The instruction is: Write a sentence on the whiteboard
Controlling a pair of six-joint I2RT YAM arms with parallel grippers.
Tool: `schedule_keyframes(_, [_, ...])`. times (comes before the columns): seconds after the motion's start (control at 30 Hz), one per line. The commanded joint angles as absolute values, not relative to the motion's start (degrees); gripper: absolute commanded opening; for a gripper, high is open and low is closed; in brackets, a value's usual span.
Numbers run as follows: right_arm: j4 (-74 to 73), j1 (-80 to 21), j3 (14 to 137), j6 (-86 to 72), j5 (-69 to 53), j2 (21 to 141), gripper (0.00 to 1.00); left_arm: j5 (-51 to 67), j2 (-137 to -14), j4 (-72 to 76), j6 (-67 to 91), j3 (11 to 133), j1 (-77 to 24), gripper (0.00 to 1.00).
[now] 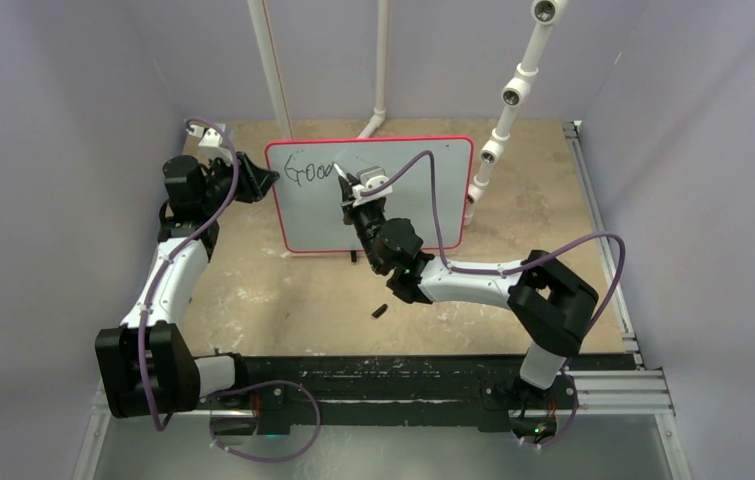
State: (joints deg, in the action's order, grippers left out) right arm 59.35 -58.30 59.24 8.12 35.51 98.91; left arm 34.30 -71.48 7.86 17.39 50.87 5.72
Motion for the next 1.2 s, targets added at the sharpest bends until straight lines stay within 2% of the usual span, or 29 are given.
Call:
schedule_keyframes(0.0, [62.17,-57.83,61.04,9.28,37.35,96.19,0.0,34.63,-71.63,8.85,16.87,50.98,5.71,0.29])
schedule_keyframes(1.17, [54.15,-58.01,56.79,2.55,36.39,95.48,0.0,34.1,-72.02,8.68,16.75,50.81,5.69,0.29])
